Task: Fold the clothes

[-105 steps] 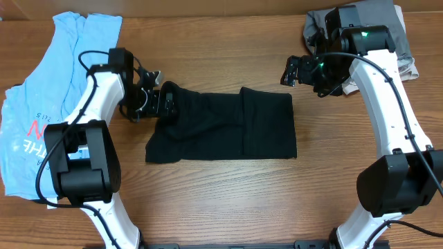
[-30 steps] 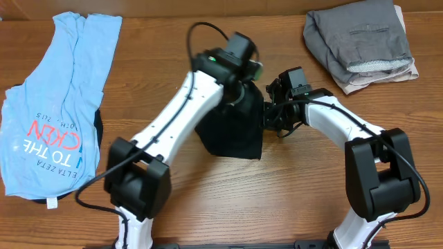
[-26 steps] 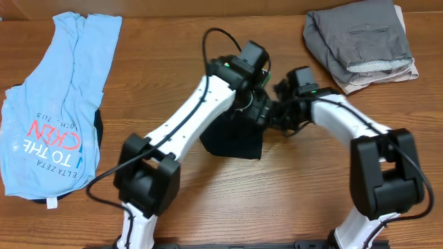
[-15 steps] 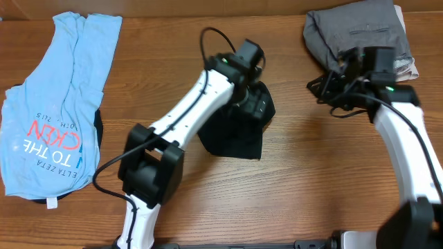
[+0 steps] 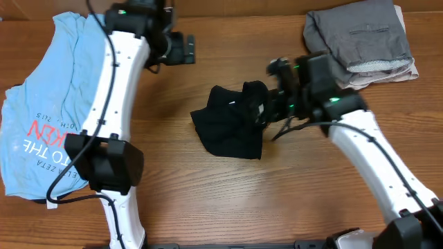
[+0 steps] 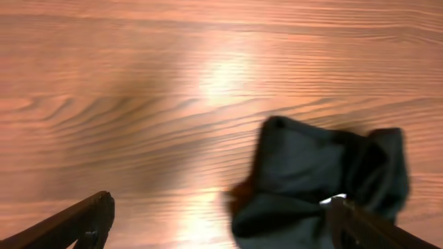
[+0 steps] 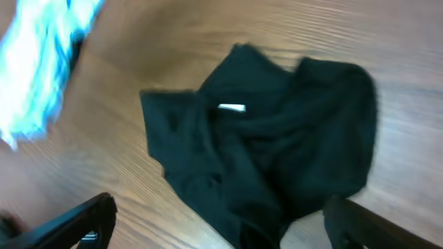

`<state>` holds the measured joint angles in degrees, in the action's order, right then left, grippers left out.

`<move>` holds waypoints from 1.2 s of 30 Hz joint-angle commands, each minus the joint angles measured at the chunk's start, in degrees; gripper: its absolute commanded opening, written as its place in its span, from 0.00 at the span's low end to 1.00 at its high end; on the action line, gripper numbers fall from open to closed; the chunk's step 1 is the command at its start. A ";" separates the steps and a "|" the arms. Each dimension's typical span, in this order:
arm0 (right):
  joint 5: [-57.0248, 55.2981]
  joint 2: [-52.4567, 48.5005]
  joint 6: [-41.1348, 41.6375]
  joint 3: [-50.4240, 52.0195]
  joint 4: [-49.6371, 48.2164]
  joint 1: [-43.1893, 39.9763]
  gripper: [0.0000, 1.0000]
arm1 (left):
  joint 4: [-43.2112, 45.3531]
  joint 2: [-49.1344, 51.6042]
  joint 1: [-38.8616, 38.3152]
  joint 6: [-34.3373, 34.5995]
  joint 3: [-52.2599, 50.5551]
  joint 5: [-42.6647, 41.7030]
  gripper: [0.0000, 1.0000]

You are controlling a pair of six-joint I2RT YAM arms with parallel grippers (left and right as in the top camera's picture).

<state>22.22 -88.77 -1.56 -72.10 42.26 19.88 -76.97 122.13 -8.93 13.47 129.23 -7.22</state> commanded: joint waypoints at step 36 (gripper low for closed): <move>-11.26 -6.40 3.34 6.45 11.67 5.11 0.66 | 0.00 -1.01 2.27 -8.52 -1.01 0.37 1.00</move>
<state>11.57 -95.44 0.84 -63.29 53.43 26.02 -77.17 122.13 -6.70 6.15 128.62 -7.20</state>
